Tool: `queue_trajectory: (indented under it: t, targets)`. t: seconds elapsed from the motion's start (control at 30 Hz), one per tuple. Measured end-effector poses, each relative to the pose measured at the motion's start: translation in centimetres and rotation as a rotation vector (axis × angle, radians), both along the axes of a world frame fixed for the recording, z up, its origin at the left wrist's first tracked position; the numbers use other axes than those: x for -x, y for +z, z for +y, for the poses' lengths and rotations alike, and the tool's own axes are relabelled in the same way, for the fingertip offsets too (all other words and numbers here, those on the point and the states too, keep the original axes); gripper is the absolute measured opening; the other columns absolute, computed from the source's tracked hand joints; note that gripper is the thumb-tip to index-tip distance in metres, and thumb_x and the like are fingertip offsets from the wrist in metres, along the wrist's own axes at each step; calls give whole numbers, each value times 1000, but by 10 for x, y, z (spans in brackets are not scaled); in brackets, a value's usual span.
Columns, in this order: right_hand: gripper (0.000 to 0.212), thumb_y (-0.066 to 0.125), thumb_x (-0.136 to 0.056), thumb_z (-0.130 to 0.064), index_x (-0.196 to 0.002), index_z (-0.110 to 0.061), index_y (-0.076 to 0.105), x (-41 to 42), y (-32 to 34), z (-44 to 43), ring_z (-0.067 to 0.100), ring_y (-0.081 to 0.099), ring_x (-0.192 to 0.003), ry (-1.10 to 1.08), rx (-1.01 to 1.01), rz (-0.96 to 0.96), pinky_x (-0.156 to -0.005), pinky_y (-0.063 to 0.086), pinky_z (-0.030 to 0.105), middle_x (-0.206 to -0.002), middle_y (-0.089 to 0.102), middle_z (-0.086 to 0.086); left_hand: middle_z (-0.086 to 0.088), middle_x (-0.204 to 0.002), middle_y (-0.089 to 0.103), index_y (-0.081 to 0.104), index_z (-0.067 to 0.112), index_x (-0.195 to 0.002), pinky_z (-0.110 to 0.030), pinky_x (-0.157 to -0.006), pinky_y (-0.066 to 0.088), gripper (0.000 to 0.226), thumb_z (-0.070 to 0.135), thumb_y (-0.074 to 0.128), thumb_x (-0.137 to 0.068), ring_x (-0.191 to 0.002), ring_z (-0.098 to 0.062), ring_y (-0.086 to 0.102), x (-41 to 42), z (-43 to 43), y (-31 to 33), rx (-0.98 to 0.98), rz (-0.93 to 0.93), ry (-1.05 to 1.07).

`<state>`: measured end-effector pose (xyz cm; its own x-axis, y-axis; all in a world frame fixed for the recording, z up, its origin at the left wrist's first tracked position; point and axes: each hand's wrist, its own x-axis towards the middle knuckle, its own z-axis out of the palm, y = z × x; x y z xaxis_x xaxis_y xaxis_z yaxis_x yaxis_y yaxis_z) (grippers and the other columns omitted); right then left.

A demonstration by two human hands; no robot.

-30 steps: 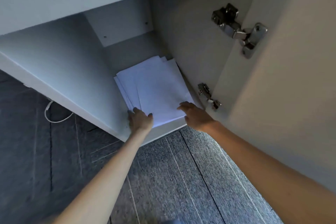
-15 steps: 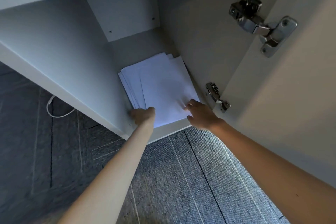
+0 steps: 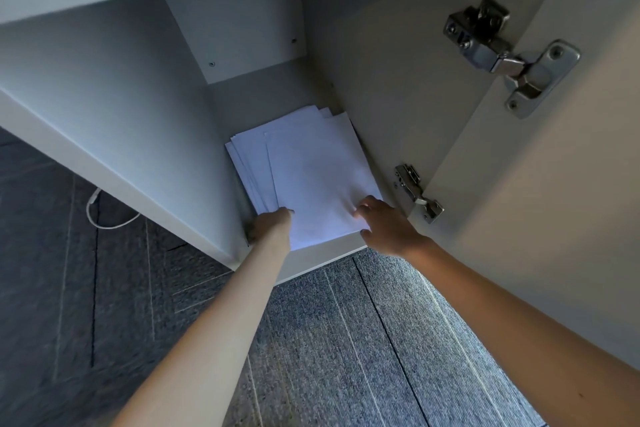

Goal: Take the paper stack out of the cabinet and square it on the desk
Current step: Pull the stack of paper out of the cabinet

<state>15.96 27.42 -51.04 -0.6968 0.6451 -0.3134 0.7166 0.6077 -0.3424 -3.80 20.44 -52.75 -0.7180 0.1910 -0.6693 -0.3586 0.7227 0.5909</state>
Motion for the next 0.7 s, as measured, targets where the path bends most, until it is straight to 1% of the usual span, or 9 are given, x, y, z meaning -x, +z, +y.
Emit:
queue_trajectory:
  t: [0.07, 0.13, 0.2, 0.27, 0.37, 0.43, 0.5, 0.57, 0.7]
  targets:
    - [44, 51, -89, -14, -133, -10, 48, 0, 0, -1, 21, 43, -130, 0, -3, 0, -101, 40, 32, -141, 42, 5, -8, -114, 65, 59, -3, -121, -33, -89, 51, 59, 24, 74, -71, -107, -31, 65, -5, 0, 15, -41, -12, 1]
    - [45, 51, -89, -14, -134, -9, 48, -2, 0, -2, 21, 43, -131, 0, 8, 6, -103, 41, 33, -142, 41, 5, -17, -103, 68, 58, -7, -122, -32, -75, 48, 51, 15, 72, -78, -89, -30, 67, -7, -1, 22, -122, -49, 38]
    - [47, 50, -89, -12, -136, -10, 47, -5, 1, -3, 21, 41, -133, 0, 27, 15, -106, 40, 34, -146, 39, 4, -16, -88, 67, 60, -5, -111, -33, -71, 48, 40, 12, 72, -77, -73, -27, 60, -5, -3, 27, -218, -80, 103]
    - [48, 48, -89, -11, -137, -11, 45, -6, 1, -4, 20, 39, -136, -8, 51, 21, -109, 38, 35, -150, 35, 3, -12, -86, 62, 59, 4, -92, -36, -67, 51, 21, 14, 71, -79, -75, -27, 59, -1, -6, 35, -306, -207, 122]
    - [51, 44, -90, -6, -140, -12, 43, -7, 1, -6, 19, 34, -140, -16, 90, 25, -111, 33, 31, -153, 31, 1, -10, -93, 60, 55, 11, -89, -46, -69, 56, 11, 15, 65, -84, -91, -33, 62, 0, -6, 41, -324, -368, 37]
    - [52, 41, -91, -4, -143, -12, 40, -7, 2, -5, 18, 31, -142, -4, 113, 15, -112, 31, 29, -155, 28, 1, -12, -111, 63, 57, 7, -105, -51, -81, 54, 17, 6, 58, -88, -101, -35, 60, -6, -5, 43, -318, -363, -36]
    - [51, 40, -94, -6, -144, -12, 38, -7, 1, -3, 18, 28, -144, -7, 166, 15, -113, 28, 29, -157, 25, 2, -12, -132, 61, 55, 4, -125, -43, -90, 50, 35, -1, 53, -90, -110, -32, 60, -11, -5, 34, -301, -240, -47]
    - [48, 42, -96, -10, -144, -11, 38, -5, 1, -1, 19, 25, -146, -72, 229, 69, -116, 23, 29, -158, 23, 5, -13, -140, 56, 49, 0, -135, -28, -85, 39, 43, -1, 52, -92, -105, -21, 54, -16, -10, 34, -277, -73, -26]
    - [48, 48, -95, -16, -140, -3, 38, 2, 10, 0, 30, 32, -140, -407, 180, 330, -116, 24, 33, -151, 32, 18, -14, -149, 45, 38, 2, -144, -24, -91, 33, 49, -3, 47, -96, -113, -19, 46, -26, -26, 44, -345, 12, -11]
